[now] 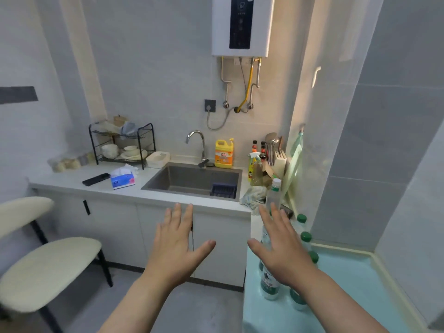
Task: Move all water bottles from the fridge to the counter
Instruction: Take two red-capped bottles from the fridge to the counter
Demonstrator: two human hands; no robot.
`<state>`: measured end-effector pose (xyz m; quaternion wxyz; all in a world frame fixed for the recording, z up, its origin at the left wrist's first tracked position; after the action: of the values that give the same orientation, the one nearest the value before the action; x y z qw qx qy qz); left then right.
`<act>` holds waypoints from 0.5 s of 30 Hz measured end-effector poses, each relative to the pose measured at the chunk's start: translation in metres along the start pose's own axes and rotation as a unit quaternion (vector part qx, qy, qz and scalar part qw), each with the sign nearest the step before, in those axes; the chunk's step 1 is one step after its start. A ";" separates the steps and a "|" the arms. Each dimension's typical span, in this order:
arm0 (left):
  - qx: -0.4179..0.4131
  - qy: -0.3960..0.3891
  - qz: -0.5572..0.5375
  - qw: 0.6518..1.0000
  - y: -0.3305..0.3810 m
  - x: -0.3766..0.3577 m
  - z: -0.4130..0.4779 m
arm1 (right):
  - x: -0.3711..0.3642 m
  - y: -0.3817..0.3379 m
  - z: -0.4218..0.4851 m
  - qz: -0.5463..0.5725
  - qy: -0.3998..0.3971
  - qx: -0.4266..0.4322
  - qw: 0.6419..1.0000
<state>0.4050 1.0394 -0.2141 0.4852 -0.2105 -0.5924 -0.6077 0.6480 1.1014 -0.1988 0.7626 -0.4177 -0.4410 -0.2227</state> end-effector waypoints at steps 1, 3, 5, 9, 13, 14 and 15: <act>0.014 0.000 0.002 1.000 -0.006 0.011 -0.009 | 0.000 -0.013 0.000 0.008 -0.003 0.012 1.000; 0.047 0.010 0.008 0.999 -0.020 0.037 -0.036 | -0.001 -0.045 -0.003 0.037 -0.013 0.043 0.998; 0.080 0.026 0.014 0.996 -0.028 0.059 -0.064 | -0.003 -0.073 -0.008 0.068 -0.025 0.078 0.994; 0.151 0.081 0.022 0.985 -0.038 0.107 -0.131 | -0.015 -0.129 -0.025 0.113 -0.061 0.164 0.978; 0.220 0.149 0.025 0.964 -0.053 0.153 -0.214 | -0.031 -0.191 -0.056 0.155 -0.113 0.251 0.949; 0.242 0.165 0.033 0.956 -0.055 0.165 -0.239 | -0.033 -0.209 -0.066 0.168 -0.126 0.272 0.939; 0.263 0.172 0.039 0.949 -0.057 0.175 -0.259 | -0.036 -0.223 -0.073 0.178 -0.134 0.285 0.932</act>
<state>0.3631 0.7309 -0.1522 0.6410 0.0096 -0.6299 -0.4385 0.5072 0.9159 -0.1507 0.8104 -0.2799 -0.5028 0.1100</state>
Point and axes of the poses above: each hand's wrist, its own z-axis towards the middle knuckle, its own x-axis out of the back of the hand, y = z × x, the point moved 1 cm from there along z, towards the middle knuckle, and after that the axes turned 8 degrees about x, right-handed, at the moved point
